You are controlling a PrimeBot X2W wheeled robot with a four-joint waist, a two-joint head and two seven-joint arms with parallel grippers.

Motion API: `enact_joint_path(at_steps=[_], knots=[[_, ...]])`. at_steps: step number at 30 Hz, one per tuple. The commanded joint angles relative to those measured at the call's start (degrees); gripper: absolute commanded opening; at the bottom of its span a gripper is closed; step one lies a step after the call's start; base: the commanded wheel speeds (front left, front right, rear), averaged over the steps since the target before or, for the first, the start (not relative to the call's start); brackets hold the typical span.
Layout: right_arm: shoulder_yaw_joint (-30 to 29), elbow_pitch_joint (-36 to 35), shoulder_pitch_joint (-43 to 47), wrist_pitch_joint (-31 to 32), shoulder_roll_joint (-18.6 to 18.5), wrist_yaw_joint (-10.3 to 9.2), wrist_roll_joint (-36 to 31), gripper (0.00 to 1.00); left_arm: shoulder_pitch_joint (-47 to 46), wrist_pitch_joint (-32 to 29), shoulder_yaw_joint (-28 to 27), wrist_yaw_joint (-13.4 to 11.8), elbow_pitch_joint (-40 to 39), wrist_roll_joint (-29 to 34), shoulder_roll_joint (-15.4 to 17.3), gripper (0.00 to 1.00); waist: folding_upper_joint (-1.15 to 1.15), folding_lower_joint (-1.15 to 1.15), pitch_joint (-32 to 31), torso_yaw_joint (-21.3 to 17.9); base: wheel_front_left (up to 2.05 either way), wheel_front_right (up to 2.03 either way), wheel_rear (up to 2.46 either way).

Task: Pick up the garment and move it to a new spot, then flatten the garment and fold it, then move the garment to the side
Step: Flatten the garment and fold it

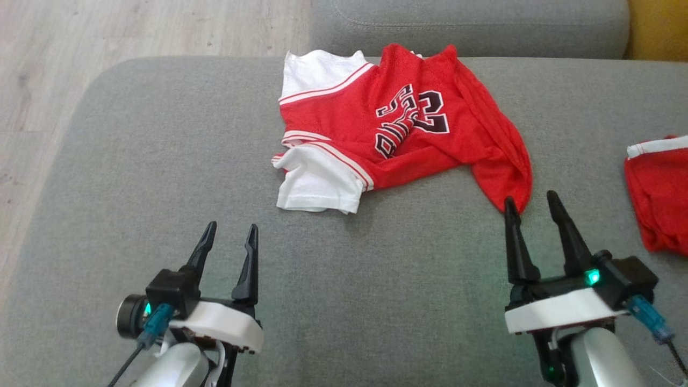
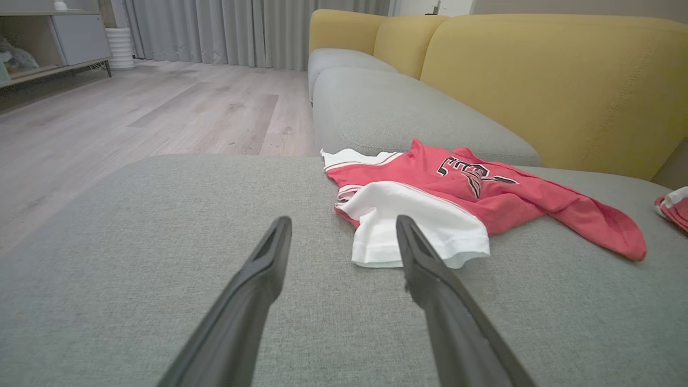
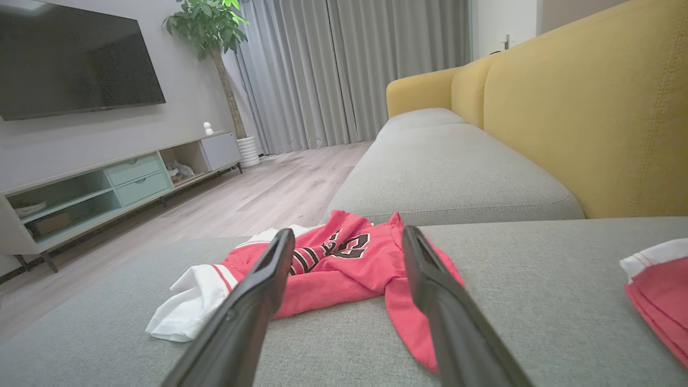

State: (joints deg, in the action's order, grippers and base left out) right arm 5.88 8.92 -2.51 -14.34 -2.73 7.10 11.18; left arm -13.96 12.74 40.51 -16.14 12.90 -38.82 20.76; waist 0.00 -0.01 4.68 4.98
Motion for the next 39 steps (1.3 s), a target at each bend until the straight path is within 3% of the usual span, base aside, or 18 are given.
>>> enact_joint_path(at_steps=[1, 6, 17, 28, 29, 30, 31, 39], knots=[[1.8, -2.1, -0.7, 0.1, -0.1, 0.39, 0.2, 1.00, -3.0, 0.8, -2.5, -0.3, -1.8, 0.1, 0.7, 1.00, 0.00, 0.01, 0.2, -0.3, 0.00, 0.00, 0.00], [3.0, -2.9, -1.3, 0.7, -0.1, 0.39, 0.0, 1.00, -4.7, -0.3, -2.2, 0.3, -0.9, 0.2, 1.2, 1.00, 0.00, 0.01, 1.8, -2.1, 0.00, 0.00, 0.00], [3.6, -3.6, -3.7, 0.2, -0.1, 0.39, 0.5, 1.00, -14.2, -8.5, -0.8, 5.8, 11.6, -1.8, 1.0, 1.00, 0.00, 0.01, 10.3, -8.9, 0.00, 0.00, 0.00], [4.0, -2.6, -4.5, -0.5, -0.1, 0.39, 1.2, 1.00, -18.1, -6.7, -2.5, 9.7, 22.3, -4.9, -1.5, 1.00, 0.00, 0.01, 11.5, -11.2, 0.00, 0.00, 0.00], [4.0, -2.5, -4.5, -0.5, -0.1, 0.39, 1.2, 1.00, -18.4, -6.7, -2.5, 9.9, 22.9, -5.0, -1.6, 0.74, 0.00, 0.01, 11.5, -11.2, 0.00, 0.00, 0.00], [4.0, -2.4, -4.6, -0.5, -0.1, 0.39, 1.2, 1.00, -18.6, -6.6, -2.5, 10.2, 23.5, -5.1, -1.8, 0.22, 0.00, 0.01, 11.4, -11.1, 0.00, 0.00, 0.00], [4.0, -2.4, -4.6, -0.6, -0.1, 0.39, 1.2, 1.00, -18.7, -6.5, -2.5, 10.5, 24.1, -5.3, -2.0, 0.00, 0.00, 0.01, 11.3, -11.0, 0.00, 0.00, 0.00], [3.6, -1.9, -4.3, -0.6, -0.1, 0.39, 1.0, 1.00, -18.8, -3.0, -4.0, 11.0, 26.2, -6.3, -2.5, 0.00, 0.00, 0.01, 9.7, -9.1, 0.00, 0.00, 0.00]])
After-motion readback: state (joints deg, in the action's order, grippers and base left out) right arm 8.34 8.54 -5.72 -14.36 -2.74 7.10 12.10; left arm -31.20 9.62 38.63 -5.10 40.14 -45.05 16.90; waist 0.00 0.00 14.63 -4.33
